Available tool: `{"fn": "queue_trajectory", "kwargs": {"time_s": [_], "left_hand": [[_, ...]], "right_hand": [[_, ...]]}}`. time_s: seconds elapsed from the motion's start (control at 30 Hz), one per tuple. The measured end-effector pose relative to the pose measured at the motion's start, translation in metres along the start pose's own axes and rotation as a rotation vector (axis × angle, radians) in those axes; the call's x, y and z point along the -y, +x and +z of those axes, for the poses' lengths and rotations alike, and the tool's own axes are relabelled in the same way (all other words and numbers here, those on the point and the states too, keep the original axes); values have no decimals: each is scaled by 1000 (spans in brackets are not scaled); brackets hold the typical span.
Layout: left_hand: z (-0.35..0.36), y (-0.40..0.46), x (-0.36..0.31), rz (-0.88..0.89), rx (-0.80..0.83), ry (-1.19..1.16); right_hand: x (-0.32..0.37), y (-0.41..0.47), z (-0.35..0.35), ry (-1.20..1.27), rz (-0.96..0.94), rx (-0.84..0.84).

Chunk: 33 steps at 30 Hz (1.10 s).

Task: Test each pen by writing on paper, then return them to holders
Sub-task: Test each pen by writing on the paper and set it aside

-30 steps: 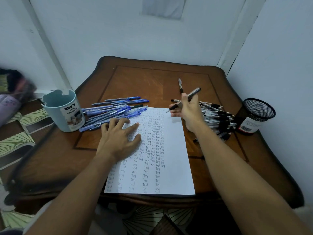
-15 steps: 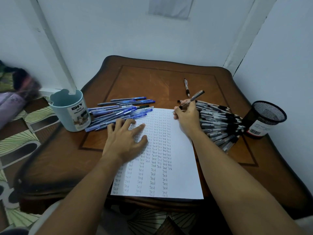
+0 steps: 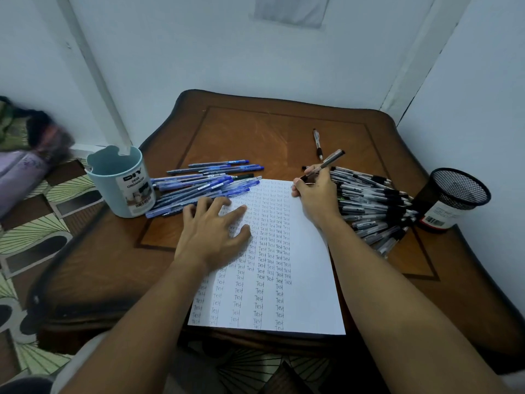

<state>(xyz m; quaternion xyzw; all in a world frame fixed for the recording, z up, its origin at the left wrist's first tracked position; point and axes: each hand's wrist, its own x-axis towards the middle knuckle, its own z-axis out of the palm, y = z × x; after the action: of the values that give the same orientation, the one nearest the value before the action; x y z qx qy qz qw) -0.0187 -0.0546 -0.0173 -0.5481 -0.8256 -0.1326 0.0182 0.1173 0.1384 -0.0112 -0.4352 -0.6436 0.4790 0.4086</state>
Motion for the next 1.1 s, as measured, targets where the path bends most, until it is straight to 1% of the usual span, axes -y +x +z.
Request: {"fn": "queue_trajectory", "kwargs": {"time_s": [0.17, 0.3, 0.43, 0.57, 0.67, 1.1], "left_hand": [[-1, -1, 0, -3, 11, -8], [-2, 0, 0, 0, 11, -9], [-3, 0, 0, -2, 18, -9], [-3, -1, 0, -4, 23, -13], [-2, 0, 0, -1, 19, -8], [-2, 1, 0, -5, 23, -4]], "right_hand": [[1, -1, 1, -50, -8, 25], [0, 2, -2, 39, 36, 9], [1, 0, 1, -13, -7, -14], [-1, -1, -3, 41, 18, -23], [-1, -2, -2, -11, -5, 15], [0, -3, -2, -54, -27, -5]]}}
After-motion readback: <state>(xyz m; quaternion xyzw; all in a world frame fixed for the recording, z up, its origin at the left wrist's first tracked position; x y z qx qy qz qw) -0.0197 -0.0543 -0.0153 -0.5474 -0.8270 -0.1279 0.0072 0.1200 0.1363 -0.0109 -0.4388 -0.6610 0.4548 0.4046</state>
